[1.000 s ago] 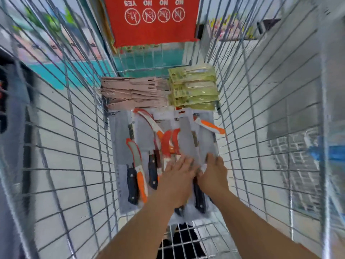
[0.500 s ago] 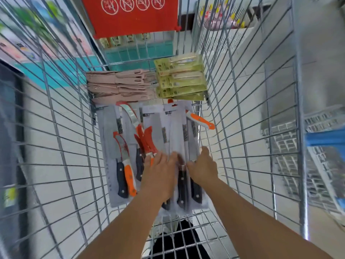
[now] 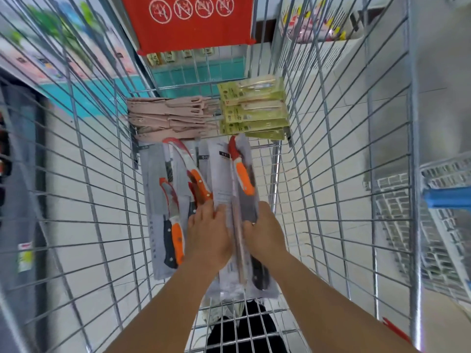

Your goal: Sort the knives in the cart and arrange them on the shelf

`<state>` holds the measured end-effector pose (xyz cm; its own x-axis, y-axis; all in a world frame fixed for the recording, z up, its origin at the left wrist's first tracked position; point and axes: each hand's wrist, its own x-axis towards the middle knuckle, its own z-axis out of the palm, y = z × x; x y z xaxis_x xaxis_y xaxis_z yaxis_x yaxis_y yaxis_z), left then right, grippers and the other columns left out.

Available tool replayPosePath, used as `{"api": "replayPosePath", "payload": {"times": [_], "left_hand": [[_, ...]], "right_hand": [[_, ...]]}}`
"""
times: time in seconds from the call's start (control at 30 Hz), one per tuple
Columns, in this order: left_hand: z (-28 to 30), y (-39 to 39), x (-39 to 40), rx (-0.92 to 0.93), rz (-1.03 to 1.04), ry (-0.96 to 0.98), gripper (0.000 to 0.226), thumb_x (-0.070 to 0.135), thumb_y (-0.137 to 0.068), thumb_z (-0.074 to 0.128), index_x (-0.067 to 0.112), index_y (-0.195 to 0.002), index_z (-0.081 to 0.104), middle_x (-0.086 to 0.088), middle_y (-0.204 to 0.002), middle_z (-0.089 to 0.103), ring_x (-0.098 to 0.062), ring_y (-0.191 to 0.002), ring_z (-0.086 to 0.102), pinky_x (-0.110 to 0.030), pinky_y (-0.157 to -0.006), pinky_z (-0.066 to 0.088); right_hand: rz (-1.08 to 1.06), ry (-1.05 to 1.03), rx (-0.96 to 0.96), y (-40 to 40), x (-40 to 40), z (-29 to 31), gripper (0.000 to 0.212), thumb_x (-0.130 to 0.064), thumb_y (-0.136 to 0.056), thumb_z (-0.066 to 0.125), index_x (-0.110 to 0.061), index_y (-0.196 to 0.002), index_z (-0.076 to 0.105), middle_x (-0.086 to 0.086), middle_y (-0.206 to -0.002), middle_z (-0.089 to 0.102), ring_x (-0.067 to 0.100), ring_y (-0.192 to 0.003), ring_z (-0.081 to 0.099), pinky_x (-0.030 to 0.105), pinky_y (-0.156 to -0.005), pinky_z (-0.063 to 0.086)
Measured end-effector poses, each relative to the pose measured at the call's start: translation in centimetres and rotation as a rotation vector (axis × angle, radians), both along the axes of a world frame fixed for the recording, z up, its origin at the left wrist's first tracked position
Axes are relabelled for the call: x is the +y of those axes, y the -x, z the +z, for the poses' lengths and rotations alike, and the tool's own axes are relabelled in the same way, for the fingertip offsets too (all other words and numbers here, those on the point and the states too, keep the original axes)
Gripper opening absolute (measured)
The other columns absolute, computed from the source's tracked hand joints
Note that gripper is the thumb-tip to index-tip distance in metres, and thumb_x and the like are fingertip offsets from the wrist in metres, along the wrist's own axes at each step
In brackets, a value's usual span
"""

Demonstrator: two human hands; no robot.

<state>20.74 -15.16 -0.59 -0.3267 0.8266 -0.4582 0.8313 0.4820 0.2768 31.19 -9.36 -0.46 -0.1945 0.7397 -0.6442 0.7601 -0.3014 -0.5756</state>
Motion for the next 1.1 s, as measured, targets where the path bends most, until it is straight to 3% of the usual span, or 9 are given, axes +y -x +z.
{"api": "replayPosePath", "payload": {"times": [0.17,0.27,0.4,0.5,0.63,0.73,0.8,0.93,1.1], "left_hand": [[0.1,0.0,0.6,0.047,0.061,0.015,0.048,0.026,-0.095,0.043,0.018,-0.141,0.035,-0.01,-0.147,0.024,-0.028,-0.138,0.02,-0.038,-0.115,0.019],[0.5,-0.4,1.4,0.037,0.09,-0.013,0.054,0.024,-0.095,0.046,0.02,-0.145,0.025,-0.009,-0.154,0.009,-0.03,-0.141,0.011,-0.04,-0.116,0.016],[0.2,-0.9,3.8,-0.076,-0.031,-0.037,0.063,0.016,-0.098,0.044,0.028,-0.151,0.011,-0.009,-0.157,0.008,-0.029,-0.143,0.007,-0.041,-0.116,0.014],[-0.7,-1.0,5.3,-0.034,-0.152,0.019,0.071,0.008,-0.096,0.044,0.029,-0.151,0.006,-0.013,-0.159,0.003,-0.032,-0.145,0.004,-0.045,-0.116,0.013],[-1.6,-0.8,6.7,-0.001,-0.266,0.075,0.084,-0.003,-0.087,0.048,0.03,-0.151,0.005,-0.017,-0.158,-0.006,-0.035,-0.145,0.0,-0.046,-0.116,0.011],[-2.4,-0.5,7.3,0.041,-0.317,0.101,0.078,0.002,-0.09,0.049,0.029,-0.15,0.008,-0.02,-0.157,-0.005,-0.037,-0.144,0.002,-0.047,-0.115,0.013],[-3.0,-0.4,7.9,0.065,-0.303,0.085,0.063,0.011,-0.096,0.045,0.027,-0.149,0.015,-0.022,-0.156,0.003,-0.038,-0.142,0.007,-0.046,-0.114,0.017],[-3.3,-0.8,9.0,0.054,-0.21,0.04,0.039,0.026,-0.099,0.041,0.014,-0.136,0.04,-0.02,-0.139,0.031,-0.034,-0.125,0.032,-0.041,-0.1,0.035],[-2.8,-0.8,8.9,0.014,-0.023,0.036,0.032,0.004,-0.094,0.038,0.009,-0.125,0.044,-0.017,-0.128,0.032,-0.031,-0.1,0.046,-0.037,-0.077,0.042]], "right_hand": [[-0.078,-0.028,-0.075,-1.5,0.6,-0.6,0.046,-0.008,-0.091,0.044,-0.023,-0.133,0.033,0.004,-0.115,0.059,0.024,-0.089,0.06,0.033,-0.071,0.048],[-0.084,-0.063,-0.12,-2.0,1.1,-0.8,0.059,-0.009,-0.093,0.045,-0.023,-0.145,0.021,0.007,-0.131,0.052,0.027,-0.102,0.06,0.033,-0.077,0.048],[-0.061,-0.133,-0.216,-2.7,1.8,-1.1,0.071,-0.007,-0.093,0.049,-0.023,-0.15,0.01,0.01,-0.14,0.034,0.03,-0.107,0.055,0.034,-0.075,0.044],[-0.029,-0.18,-0.261,-3.4,2.0,-1.7,0.08,-0.002,-0.089,0.054,-0.024,-0.15,0.007,0.01,-0.14,0.028,0.03,-0.114,0.051,0.043,-0.086,0.05],[0.092,-0.176,-0.374,-3.9,2.2,-2.5,0.091,0.002,-0.083,0.061,-0.022,-0.151,0.005,0.01,-0.15,0.015,0.029,-0.134,0.028,0.039,-0.103,0.04],[0.217,-0.21,-0.464,-3.9,1.9,-2.5,0.083,-0.007,-0.085,0.062,-0.018,-0.15,0.011,0.012,-0.154,0.008,0.031,-0.14,0.017,0.038,-0.111,0.03],[0.321,-0.327,-0.437,-3.7,1.3,-2.8,0.065,-0.012,-0.088,0.056,-0.015,-0.145,0.025,0.014,-0.146,0.025,0.031,-0.13,0.029,0.037,-0.11,0.032],[0.457,-0.256,-0.254,-2.5,-0.1,-2.1,0.041,-0.033,-0.1,0.039,-0.016,-0.137,0.041,0.01,-0.131,0.042,0.029,-0.118,0.041,0.038,-0.098,0.037],[0.63,-0.193,-0.268,-1.7,-0.7,-3.7,0.031,-0.022,-0.097,0.045,-0.013,-0.126,0.044,0.008,-0.123,0.046,0.025,-0.094,0.048,0.032,-0.068,0.04]]}}
